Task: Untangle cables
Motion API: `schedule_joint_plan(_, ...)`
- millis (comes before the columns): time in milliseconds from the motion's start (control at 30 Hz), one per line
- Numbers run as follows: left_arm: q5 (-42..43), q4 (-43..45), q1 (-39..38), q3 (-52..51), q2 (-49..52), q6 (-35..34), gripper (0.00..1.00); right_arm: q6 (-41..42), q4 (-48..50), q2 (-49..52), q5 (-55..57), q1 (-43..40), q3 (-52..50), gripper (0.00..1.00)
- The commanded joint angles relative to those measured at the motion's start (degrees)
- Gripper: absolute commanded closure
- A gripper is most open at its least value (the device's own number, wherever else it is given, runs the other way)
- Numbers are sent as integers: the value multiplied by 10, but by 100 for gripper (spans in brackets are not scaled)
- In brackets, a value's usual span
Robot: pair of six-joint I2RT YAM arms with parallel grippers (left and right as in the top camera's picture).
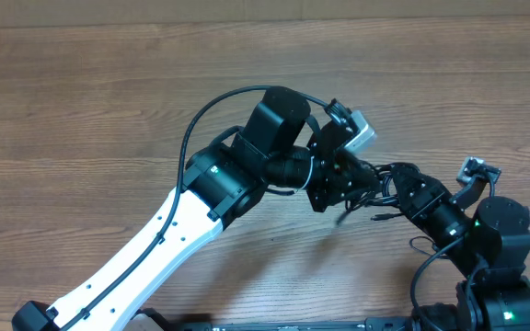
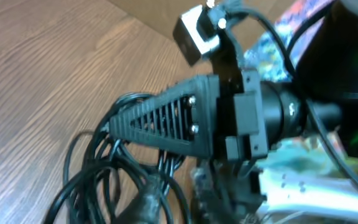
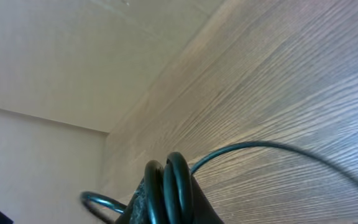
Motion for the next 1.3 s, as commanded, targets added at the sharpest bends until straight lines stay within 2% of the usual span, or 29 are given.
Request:
schedule_joint_plan(0,-47,-23,3,4,-3,10,58,-3,5,-5,-1,2,11,96)
schedule_joint_plan(33,-58,-33,3,4,-3,10,50,-3,5,-5,-1,2,11,96)
schedule_joint_plan(167,-82,-74,3,4,-3,26,41,1,5,-5,-2,2,11,96)
schedule_joint_plan(267,-82,-104,3,4,-3,54,40,28,3,-5,-3,2,11,96)
schedule_joint_plan(400,-79,-142,2,4,-3,99,44,45,4,-5,-16,2,11,96)
schedule_joint_plan(500,-57,-160,2,4,-3,156,45,56,4,-5,-19,2,11,96)
schedule_joint_plan(600,-33,-166,2,4,-3,196,36,58,14,-5,-40,2,11,96)
schedule_joint_plan(767,-35,-155,2,4,-3,203,16,57,43,-5,-92,2,11,96)
schedule_joint_plan(933,-35,-144,2,4,-3,203,10,58,64,-5,-134,2,11,96)
schedule_joint_plan(1133,-35,-141,2,4,-3,202,9,60,70,-5,-143,2,11,96)
schedule_joint_plan(1200,-35,-141,1,4,-3,202,17,60,73,-5,-148,2,11,96)
schedule_joint_plan(1267,-35,-141,1,4,-3,202,34,60,73,-5,-147,2,11,96)
